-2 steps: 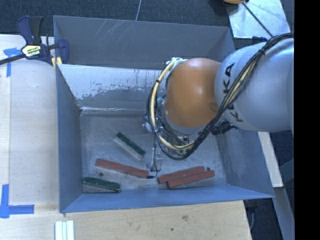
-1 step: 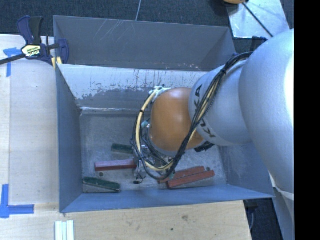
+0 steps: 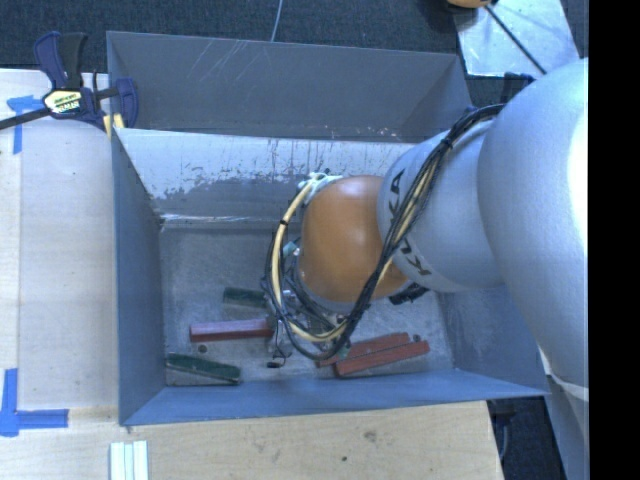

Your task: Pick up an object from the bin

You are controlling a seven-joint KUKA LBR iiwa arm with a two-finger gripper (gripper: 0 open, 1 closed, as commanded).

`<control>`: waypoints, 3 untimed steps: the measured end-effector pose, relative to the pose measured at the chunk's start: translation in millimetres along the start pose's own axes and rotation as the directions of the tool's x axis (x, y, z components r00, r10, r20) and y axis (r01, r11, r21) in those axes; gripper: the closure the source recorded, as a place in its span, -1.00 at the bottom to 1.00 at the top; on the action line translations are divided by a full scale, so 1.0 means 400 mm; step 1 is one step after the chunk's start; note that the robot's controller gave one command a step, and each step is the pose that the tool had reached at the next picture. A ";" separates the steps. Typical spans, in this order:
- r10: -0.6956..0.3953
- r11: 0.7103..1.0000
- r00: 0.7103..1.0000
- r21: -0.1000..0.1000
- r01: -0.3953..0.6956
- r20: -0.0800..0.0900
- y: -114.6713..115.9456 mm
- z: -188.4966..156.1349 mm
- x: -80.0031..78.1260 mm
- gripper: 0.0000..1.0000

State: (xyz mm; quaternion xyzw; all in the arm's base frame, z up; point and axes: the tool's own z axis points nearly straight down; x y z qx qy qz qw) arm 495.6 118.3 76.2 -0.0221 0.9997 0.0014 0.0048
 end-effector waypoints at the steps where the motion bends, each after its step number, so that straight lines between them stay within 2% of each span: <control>1: -0.003 1.000 1.000 0.003 0.003 -0.011 0.036 -0.114 -0.017 1.00; 2: -0.029 1.000 1.000 0.003 0.029 -0.013 0.011 -0.299 0.003 1.00; 3: -0.030 1.000 1.000 0.000 0.030 0.004 0.012 -0.325 -0.009 1.00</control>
Offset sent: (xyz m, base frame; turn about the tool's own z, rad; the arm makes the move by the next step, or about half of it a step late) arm -0.0070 -0.0028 0.1551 -0.0427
